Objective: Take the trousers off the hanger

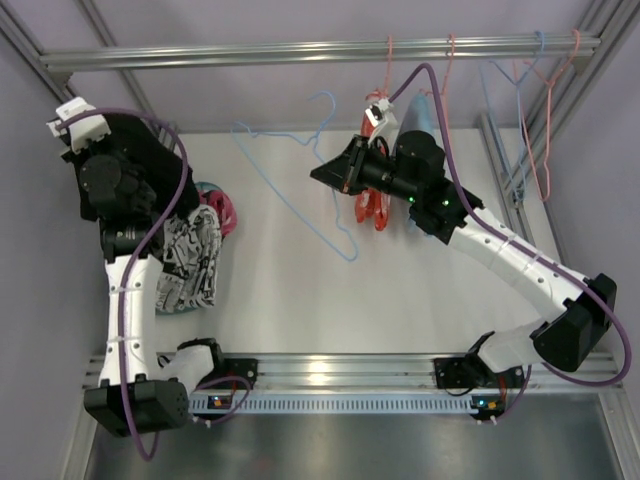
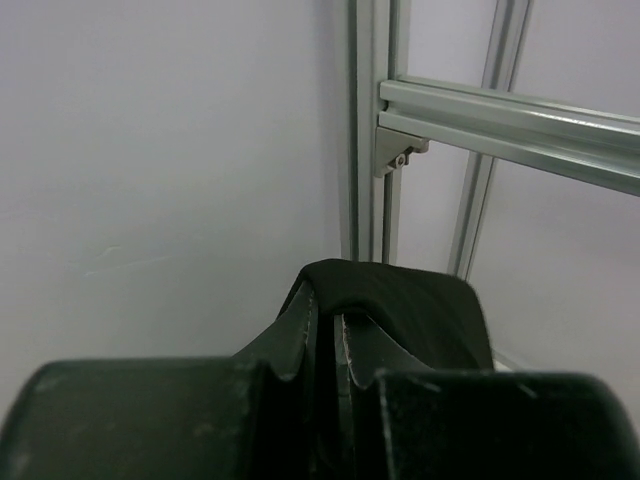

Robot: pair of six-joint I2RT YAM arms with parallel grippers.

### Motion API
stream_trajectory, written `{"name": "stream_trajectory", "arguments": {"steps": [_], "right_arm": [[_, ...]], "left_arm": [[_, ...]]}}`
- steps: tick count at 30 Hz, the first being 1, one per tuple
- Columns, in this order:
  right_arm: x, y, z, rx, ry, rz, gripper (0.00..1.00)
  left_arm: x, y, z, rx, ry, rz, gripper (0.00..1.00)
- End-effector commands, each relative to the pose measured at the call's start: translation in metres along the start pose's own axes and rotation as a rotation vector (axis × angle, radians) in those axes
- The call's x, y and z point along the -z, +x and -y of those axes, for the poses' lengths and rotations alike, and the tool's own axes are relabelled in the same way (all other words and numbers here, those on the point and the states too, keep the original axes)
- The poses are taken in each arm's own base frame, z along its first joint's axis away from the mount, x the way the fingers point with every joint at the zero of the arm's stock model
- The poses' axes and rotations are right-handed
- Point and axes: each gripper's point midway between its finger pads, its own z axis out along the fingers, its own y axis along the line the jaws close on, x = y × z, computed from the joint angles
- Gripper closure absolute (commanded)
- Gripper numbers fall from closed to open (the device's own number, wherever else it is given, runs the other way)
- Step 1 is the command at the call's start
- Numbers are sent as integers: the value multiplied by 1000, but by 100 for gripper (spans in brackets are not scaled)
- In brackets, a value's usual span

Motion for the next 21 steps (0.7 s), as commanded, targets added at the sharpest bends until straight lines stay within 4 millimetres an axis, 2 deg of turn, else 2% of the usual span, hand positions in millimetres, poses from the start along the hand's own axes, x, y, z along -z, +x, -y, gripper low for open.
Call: {"name": "stream_trajectory", "arguments": {"steps": [1, 2, 4, 5, 6, 7, 8, 9, 10, 11, 12, 14, 15, 16, 17, 21], "right_arm": [[12, -14, -29, 52, -83, 54, 100], [12, -14, -29, 53, -82, 55, 100], [15, -13, -28, 58, -82, 55, 100], [16, -14, -29, 61, -81, 60, 100], [17, -15, -29, 65, -81, 62, 100], [17, -14, -28, 67, -81, 60, 100], [18, -14, -29, 70, -83, 62, 100], [19, -14, -29, 71, -83, 62, 100], [19, -15, -29, 75, -81, 66, 100], [19, -14, -30, 75, -84, 64, 100], [20, -14, -30, 76, -84, 64, 100], [20, -15, -31, 79, -85, 66, 100], [20, -15, -30, 80, -85, 66, 100], [21, -16, -31, 81, -87, 68, 100], [21, -16, -32, 83, -90, 66, 100], [23, -18, -38, 92, -112, 65, 100]], "left_arm": [[7, -61, -14, 106, -16, 211, 100], [9, -42, -10, 81, -3, 176, 100], [18, -30, -15, 64, 1, 160, 100], [23, -7, -14, 27, 11, 120, 100], [31, 0, -20, 17, 7, 107, 100], [38, 24, -20, -13, 13, 59, 100], [43, 34, -23, -26, 14, 37, 100], [53, 37, -31, -26, 6, 31, 100], [62, 65, -31, -68, 19, -37, 100], [68, 76, -33, -77, 23, -68, 100], [78, 78, -40, -71, 21, -74, 100], [95, 114, -45, -113, 33, -171, 100], [103, 119, -50, -114, 34, -177, 100], [110, 131, -48, -124, 54, -208, 100], [121, 160, -48, -165, 80, -289, 100], [146, 221, -36, -238, 198, -452, 100]]}}
